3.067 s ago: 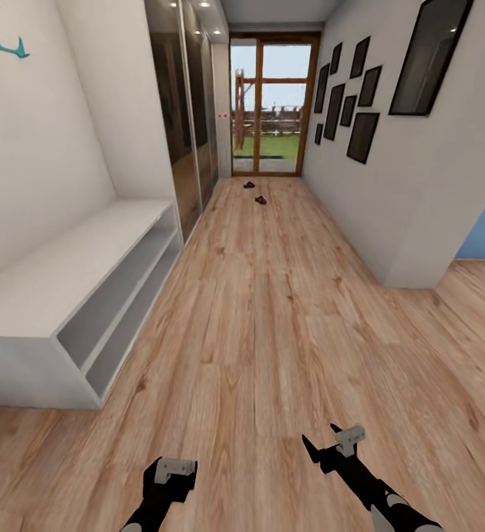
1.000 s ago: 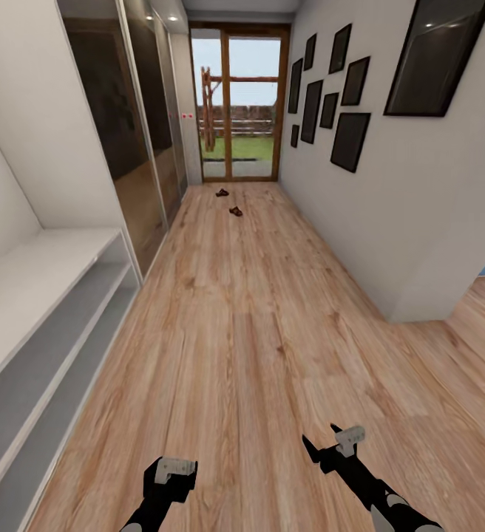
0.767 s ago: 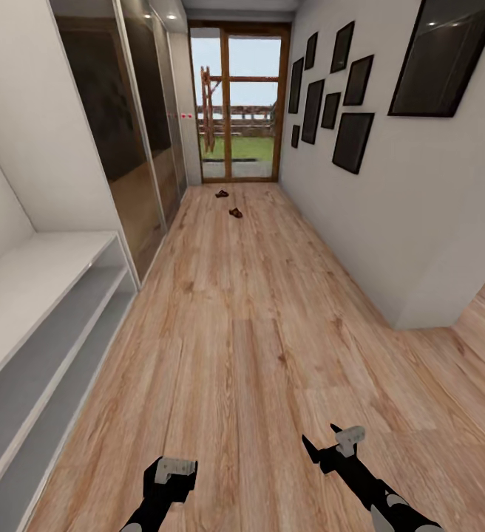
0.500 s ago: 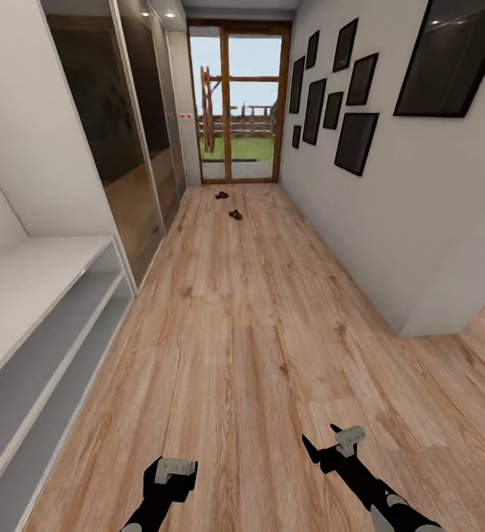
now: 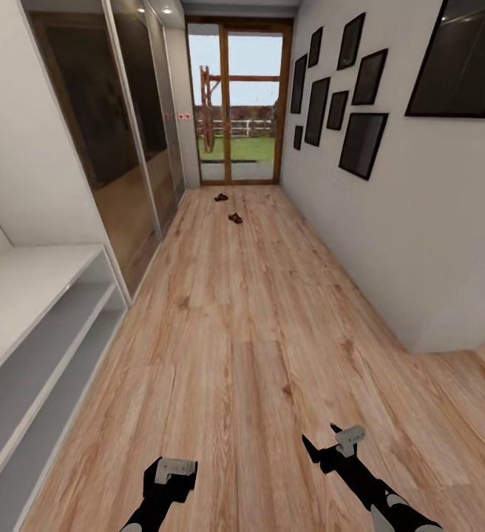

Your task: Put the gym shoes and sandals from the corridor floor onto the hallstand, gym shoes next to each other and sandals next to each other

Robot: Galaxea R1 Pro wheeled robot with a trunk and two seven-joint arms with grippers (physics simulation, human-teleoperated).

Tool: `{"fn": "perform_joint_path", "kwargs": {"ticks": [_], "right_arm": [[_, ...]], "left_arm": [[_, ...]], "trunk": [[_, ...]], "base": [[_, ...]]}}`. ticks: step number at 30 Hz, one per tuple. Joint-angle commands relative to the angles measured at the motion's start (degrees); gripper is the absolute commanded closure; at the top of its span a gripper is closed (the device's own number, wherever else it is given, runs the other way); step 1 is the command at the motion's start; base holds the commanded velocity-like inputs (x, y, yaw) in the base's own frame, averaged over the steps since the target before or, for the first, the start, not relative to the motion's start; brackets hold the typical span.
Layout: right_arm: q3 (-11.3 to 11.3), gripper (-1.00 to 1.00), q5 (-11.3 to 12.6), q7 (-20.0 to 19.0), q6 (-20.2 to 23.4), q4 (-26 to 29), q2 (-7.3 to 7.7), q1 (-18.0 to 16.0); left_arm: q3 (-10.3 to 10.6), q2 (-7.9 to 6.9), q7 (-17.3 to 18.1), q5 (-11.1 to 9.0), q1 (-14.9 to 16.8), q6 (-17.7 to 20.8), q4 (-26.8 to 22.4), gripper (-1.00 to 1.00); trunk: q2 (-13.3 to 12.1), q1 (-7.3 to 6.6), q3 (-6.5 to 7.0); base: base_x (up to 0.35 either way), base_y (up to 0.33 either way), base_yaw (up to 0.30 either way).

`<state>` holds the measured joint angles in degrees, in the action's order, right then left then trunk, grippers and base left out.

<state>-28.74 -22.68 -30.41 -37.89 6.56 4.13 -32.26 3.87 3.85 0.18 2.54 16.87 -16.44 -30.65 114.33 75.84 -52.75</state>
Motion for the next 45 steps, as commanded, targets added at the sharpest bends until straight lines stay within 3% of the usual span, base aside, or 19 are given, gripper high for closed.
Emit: {"fn": "perform_joint_path", "kwargs": {"ticks": [1, 45], "right_arm": [[0.00, -1.00, 0.00, 0.00, 0.00, 0.00, 0.00, 0.00], [0.00, -1.00, 0.00, 0.00, 0.00, 0.02, 0.00, 0.00]], "left_arm": [[0.00, 0.01, 0.00, 0.00, 0.00, 0.00, 0.02, -1.00], [0.00, -0.03, 0.01, 0.01, 0.00, 0.00, 0.07, -1.00]], "trunk": [[0.00, 0.00, 0.00], [0.00, 0.00, 0.00]], "base": [[0.337, 0.000, 0.000], [0.337, 0.000, 0.000]]}}
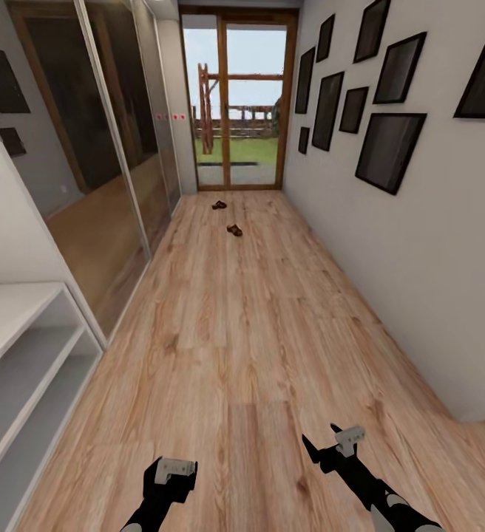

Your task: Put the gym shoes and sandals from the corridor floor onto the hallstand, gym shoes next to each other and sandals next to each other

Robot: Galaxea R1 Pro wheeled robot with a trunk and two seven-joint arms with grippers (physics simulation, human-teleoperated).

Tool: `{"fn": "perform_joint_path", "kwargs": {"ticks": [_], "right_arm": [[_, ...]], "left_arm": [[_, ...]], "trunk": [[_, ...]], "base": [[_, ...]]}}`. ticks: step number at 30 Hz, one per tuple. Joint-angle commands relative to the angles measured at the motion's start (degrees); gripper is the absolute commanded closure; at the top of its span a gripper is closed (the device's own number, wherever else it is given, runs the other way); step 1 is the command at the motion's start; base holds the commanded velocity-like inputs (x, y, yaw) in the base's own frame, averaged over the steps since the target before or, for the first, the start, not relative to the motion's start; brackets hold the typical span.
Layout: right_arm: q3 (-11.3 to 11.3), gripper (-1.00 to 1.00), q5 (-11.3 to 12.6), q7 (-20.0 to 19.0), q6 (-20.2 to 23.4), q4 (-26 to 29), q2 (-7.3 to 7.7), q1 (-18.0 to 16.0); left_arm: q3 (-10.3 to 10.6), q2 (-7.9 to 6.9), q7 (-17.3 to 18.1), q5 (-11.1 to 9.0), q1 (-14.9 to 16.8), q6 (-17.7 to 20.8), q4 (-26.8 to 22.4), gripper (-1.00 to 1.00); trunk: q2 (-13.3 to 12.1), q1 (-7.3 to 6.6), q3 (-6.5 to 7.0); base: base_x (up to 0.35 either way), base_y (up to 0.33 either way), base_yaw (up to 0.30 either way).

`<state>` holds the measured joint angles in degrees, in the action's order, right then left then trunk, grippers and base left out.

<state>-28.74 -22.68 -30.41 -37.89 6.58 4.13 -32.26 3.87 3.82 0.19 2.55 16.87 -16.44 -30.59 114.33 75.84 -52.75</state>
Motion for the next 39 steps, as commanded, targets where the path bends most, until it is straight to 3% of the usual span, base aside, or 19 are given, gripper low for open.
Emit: {"fn": "perform_joint_path", "kwargs": {"ticks": [1, 39], "right_arm": [[0.00, -1.00, 0.00, 0.00, -0.01, -0.01, 0.00, 0.00], [0.00, -1.00, 0.00, 0.00, 0.01, -0.04, 0.00, 0.00]], "left_arm": [[0.00, 0.02, 0.00, 0.00, 0.00, 0.00, 0.00, -1.00], [0.00, 0.04, 0.04, 0.00, 0.00, 0.00, 0.00, -1.00]], "trunk": [[0.00, 0.00, 0.00], [0.00, 0.00, 0.00]], "base": [[0.337, 0.000, 0.000], [0.337, 0.000, 0.000]]}}
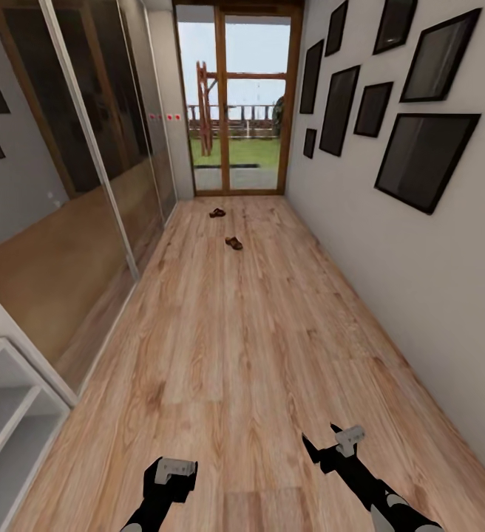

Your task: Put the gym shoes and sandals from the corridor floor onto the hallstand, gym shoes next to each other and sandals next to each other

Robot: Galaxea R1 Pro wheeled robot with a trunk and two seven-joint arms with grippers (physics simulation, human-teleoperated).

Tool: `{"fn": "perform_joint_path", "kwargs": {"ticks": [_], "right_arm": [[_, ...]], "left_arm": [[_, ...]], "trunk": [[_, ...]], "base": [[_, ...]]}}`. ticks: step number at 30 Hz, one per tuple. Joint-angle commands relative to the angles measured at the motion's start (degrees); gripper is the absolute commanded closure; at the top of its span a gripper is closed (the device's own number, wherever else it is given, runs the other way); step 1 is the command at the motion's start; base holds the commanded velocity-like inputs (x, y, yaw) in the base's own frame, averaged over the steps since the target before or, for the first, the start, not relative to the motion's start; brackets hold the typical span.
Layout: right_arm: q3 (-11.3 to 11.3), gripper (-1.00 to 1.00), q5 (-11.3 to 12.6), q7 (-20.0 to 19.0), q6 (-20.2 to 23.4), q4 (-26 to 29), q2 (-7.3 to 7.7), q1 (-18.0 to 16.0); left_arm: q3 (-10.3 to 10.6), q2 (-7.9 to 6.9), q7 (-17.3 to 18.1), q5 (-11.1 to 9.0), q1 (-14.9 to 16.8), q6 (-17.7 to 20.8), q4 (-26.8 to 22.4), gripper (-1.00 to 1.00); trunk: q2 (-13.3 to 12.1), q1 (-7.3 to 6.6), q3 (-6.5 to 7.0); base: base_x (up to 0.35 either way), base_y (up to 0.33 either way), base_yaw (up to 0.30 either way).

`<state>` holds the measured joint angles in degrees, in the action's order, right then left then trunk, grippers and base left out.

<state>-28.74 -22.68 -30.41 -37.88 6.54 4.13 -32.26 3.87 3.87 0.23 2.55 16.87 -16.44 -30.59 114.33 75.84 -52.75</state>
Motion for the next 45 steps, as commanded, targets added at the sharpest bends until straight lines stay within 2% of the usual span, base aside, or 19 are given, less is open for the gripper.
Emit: {"fn": "perform_joint_path", "kwargs": {"ticks": [1, 45], "right_arm": [[0.00, -1.00, 0.00, 0.00, 0.00, -0.01, 0.00, 0.00], [0.01, -1.00, 0.00, 0.00, -0.02, -0.04, -0.01, 0.00]], "left_arm": [[0.00, 0.00, 0.00, 0.00, 0.00, 0.00, 0.01, -1.00], [0.00, -0.03, 0.03, -0.09, 0.00, 0.00, 0.09, -1.00]], "trunk": [[0.00, 0.00, 0.00], [0.00, 0.00, 0.00]], "base": [[0.337, 0.000, 0.000], [0.340, 0.013, 0.000]]}}
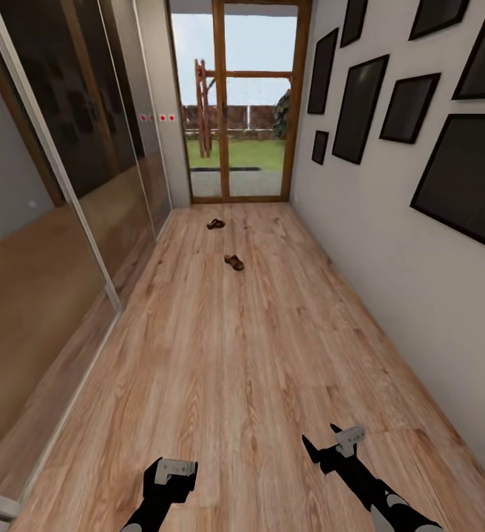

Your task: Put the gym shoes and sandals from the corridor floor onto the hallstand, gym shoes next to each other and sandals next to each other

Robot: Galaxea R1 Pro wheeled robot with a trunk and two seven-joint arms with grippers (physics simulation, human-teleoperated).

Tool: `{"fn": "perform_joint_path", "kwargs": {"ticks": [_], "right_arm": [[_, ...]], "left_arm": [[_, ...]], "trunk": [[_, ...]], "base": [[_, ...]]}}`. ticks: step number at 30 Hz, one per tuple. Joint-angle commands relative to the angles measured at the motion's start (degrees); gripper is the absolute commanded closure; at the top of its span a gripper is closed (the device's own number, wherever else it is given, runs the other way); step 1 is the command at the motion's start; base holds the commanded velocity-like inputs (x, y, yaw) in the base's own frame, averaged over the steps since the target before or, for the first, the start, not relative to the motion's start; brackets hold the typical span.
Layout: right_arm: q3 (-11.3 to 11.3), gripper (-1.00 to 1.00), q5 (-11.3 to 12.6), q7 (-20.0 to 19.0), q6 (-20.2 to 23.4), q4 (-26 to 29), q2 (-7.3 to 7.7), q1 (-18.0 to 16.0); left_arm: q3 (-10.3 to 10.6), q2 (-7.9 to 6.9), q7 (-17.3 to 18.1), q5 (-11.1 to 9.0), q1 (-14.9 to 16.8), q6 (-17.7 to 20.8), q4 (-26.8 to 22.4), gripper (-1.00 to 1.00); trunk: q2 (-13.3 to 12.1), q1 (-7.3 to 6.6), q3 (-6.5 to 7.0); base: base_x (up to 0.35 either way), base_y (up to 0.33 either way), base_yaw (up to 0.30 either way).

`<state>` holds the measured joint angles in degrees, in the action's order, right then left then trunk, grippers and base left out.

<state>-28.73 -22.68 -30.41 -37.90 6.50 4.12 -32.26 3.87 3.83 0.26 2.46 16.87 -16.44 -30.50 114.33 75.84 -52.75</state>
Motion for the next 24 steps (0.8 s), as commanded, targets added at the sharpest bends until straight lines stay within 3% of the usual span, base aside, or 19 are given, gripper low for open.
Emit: {"fn": "perform_joint_path", "kwargs": {"ticks": [1, 24], "right_arm": [[0.00, -1.00, 0.00, 0.00, 0.00, 0.00, 0.00, 0.00], [0.00, -1.00, 0.00, 0.00, 0.02, 0.01, -0.01, 0.00]], "left_arm": [[0.00, -0.01, -0.02, 0.00, 0.00, 0.00, -0.02, -1.00], [0.00, 0.03, 0.01, 0.00, 0.00, 0.00, -0.01, -1.00]], "trunk": [[0.00, 0.00, 0.00], [0.00, 0.00, 0.00]], "base": [[0.343, 0.001, 0.000], [0.343, 0.000, 0.000]]}}
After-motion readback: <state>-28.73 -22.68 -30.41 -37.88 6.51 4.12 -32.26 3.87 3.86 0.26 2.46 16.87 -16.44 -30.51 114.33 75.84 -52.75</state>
